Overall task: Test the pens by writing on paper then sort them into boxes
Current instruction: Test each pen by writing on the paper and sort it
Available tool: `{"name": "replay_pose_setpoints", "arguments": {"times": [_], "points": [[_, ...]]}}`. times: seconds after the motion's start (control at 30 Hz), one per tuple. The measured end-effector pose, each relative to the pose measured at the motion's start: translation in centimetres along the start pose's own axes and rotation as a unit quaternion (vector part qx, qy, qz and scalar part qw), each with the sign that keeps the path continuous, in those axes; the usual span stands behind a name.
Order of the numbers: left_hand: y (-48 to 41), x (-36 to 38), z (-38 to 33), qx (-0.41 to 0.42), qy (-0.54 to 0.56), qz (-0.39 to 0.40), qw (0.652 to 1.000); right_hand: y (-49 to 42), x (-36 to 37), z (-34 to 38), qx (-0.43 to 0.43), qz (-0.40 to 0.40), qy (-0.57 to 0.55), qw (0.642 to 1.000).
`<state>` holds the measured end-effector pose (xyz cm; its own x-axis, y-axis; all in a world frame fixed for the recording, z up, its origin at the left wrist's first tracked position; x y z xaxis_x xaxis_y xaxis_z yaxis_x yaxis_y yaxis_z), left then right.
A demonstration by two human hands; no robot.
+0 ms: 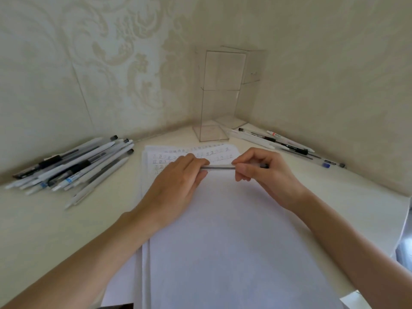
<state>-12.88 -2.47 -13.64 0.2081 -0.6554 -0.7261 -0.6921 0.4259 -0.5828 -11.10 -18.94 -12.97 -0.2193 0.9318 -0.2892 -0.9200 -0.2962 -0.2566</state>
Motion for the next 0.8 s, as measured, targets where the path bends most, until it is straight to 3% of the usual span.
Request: {"name": "replay_pose_setpoints", "arguments": {"times": [0.17,0.3,0.47,0.8], "points": [[0.2,0.7,-0.4,-0.007,0.058,0.056,0.997,0.1,1.6,-0.3,-0.01,0.048,-0.069,0.996],[0.6,1.5,-0.7,-0.004,0.047,0.1,0.994,0.2,2.3,-0.6,-0.002,0.059,-0.011,0.998],[0.6,1.8,-0.7,-0.025,0.071,0.134,0.988,0.3,2.9,-0.9,0.02,0.081,-0.043,0.996],[0.5,1.3,-0.6,-0.021,0.04,0.091,0.995,0.2,3.0,-1.1,0.041,0.092,-0.125,0.987]]}}
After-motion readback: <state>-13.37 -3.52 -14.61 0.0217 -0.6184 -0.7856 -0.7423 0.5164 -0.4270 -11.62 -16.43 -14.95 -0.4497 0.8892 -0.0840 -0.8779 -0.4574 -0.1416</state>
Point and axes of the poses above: each hand's wrist, its own y-axis away from the middle knuckle, its own x-axis out of the palm, z = x × y, the point moved 7 cm from there along -y, towards the middle knuckle, and after that the axes turned 9 degrees about y, right-handed, at the moved point
